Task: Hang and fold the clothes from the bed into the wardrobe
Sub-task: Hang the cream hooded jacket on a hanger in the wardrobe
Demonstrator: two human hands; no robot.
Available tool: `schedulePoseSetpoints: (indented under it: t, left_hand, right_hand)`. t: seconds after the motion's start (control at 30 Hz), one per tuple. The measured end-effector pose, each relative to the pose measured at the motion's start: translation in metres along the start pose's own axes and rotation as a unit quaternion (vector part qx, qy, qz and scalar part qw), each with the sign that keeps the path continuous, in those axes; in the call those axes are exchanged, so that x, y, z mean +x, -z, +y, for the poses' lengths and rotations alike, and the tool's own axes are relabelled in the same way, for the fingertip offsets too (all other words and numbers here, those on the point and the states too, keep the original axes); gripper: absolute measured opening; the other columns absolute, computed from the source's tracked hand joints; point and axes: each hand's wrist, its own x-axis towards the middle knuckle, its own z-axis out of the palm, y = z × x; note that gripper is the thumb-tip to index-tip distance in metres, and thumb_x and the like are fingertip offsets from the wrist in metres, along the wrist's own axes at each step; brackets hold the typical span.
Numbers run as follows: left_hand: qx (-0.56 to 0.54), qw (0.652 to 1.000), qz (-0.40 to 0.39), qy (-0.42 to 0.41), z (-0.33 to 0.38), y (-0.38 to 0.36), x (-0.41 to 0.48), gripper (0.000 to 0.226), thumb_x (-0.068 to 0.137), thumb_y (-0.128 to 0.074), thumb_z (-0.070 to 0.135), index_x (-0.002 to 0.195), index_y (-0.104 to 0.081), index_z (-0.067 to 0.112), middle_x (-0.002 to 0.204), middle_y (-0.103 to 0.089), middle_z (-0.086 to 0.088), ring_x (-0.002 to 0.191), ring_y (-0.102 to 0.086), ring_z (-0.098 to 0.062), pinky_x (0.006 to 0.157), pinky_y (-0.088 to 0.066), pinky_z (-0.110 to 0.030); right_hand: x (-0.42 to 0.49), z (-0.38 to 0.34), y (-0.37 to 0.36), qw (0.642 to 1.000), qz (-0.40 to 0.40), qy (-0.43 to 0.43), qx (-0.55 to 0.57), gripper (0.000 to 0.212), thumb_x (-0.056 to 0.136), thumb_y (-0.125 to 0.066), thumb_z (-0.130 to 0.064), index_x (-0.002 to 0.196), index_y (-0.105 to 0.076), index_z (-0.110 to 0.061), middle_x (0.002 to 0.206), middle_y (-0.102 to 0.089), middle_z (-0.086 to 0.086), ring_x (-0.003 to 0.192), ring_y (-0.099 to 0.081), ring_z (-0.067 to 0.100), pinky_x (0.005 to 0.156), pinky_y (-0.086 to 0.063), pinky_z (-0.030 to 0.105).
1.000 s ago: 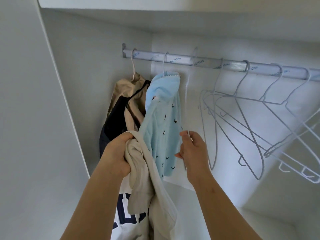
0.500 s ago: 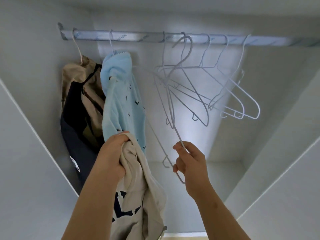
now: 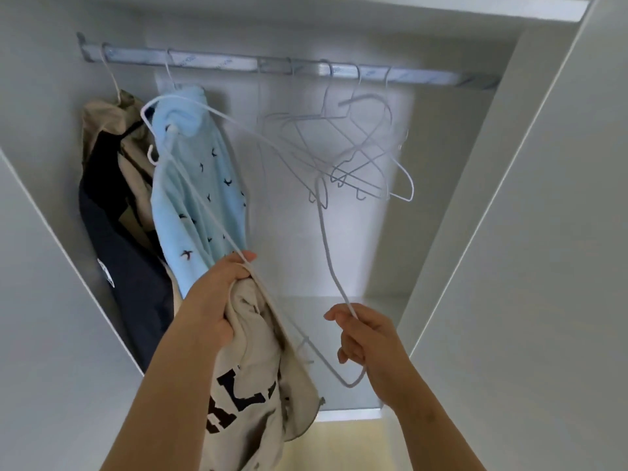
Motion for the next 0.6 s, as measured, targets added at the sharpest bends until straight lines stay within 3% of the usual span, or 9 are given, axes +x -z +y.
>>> schedulePoseSetpoints:
  t: [0.13, 0.2, 0.3, 0.43, 0.5, 0.6]
  left_hand:
    - [0.069, 0.994, 0.068, -0.041, -0.015, -0.006, -0.027, 0.031, 0.084, -0.048, 0.003, 0.063, -0.064, 0.019, 0.073, -0.054, -0.008, 0.066, -0.052, -0.020, 0.067, -0.047, -0.034]
    - [0.136, 0.985, 0.078, -0.076, -0.021, -0.006, -0.037, 0.040, 0.080, -0.046, 0.000, 0.052, -0.062, 0.023, 0.065, -0.052, -0.005, 0.061, -0.048, -0.019, 0.061, -0.042, -0.030]
    - [0.224, 0.967, 0.048, -0.109, -0.027, -0.011, -0.049, 0.038, 0.080, -0.044, -0.001, 0.053, -0.060, 0.020, 0.065, -0.054, -0.003, 0.064, -0.047, -0.018, 0.061, -0.040, -0.027]
    - [0.310, 0.941, 0.003, -0.135, -0.033, -0.018, -0.057, 0.037, 0.083, -0.044, 0.001, 0.056, -0.061, 0.020, 0.063, -0.054, 0.005, 0.054, -0.043, -0.009, 0.050, -0.037, -0.016]
    - [0.324, 0.935, -0.007, -0.145, -0.035, -0.017, -0.059, 0.037, 0.085, -0.043, 0.001, 0.061, -0.064, 0.020, 0.067, -0.057, 0.004, 0.056, -0.042, -0.009, 0.046, -0.036, -0.011]
    - [0.312, 0.939, -0.002, -0.144, -0.033, -0.015, -0.059, 0.036, 0.087, -0.040, 0.002, 0.068, -0.066, 0.020, 0.079, -0.054, -0.011, 0.067, -0.043, -0.017, 0.054, -0.035, -0.020]
  right_hand:
    - [-0.019, 0.005, 0.001, 0.988, -0.025, -0.099, -0.118, 0.019, 0.091, -0.056, -0.012, 0.088, -0.069, -0.025, 0.052, -0.057, -0.011, 0.048, -0.052, 0.000, 0.060, -0.051, 0.017]
    - [-0.025, 0.004, 0.003, 0.990, -0.008, -0.100, -0.102, 0.016, 0.088, -0.062, -0.014, 0.093, -0.067, -0.029, 0.064, -0.062, -0.008, 0.053, -0.055, 0.001, 0.062, -0.052, 0.016]
    - [-0.028, -0.008, 0.008, 0.996, 0.022, -0.068, -0.050, 0.021, 0.085, -0.066, -0.020, 0.101, -0.063, -0.033, 0.078, -0.064, -0.002, 0.060, -0.057, 0.007, 0.067, -0.051, 0.019]
    - [-0.030, -0.026, 0.008, 0.992, 0.062, 0.005, 0.107, 0.014, 0.093, -0.052, -0.027, 0.097, -0.066, -0.025, 0.064, -0.062, -0.003, 0.051, -0.053, 0.009, 0.056, -0.047, 0.021]
    - [-0.031, -0.030, 0.007, 0.986, 0.089, 0.020, 0.141, 0.030, 0.098, -0.044, -0.031, 0.085, -0.070, -0.022, 0.054, -0.053, -0.002, 0.042, -0.040, 0.008, 0.044, -0.037, 0.019]
    - [-0.033, -0.032, 0.003, 0.981, 0.102, 0.032, 0.159, 0.037, 0.099, -0.040, -0.033, 0.081, -0.071, -0.024, 0.050, -0.047, -0.001, 0.038, -0.033, 0.008, 0.039, -0.031, 0.018]
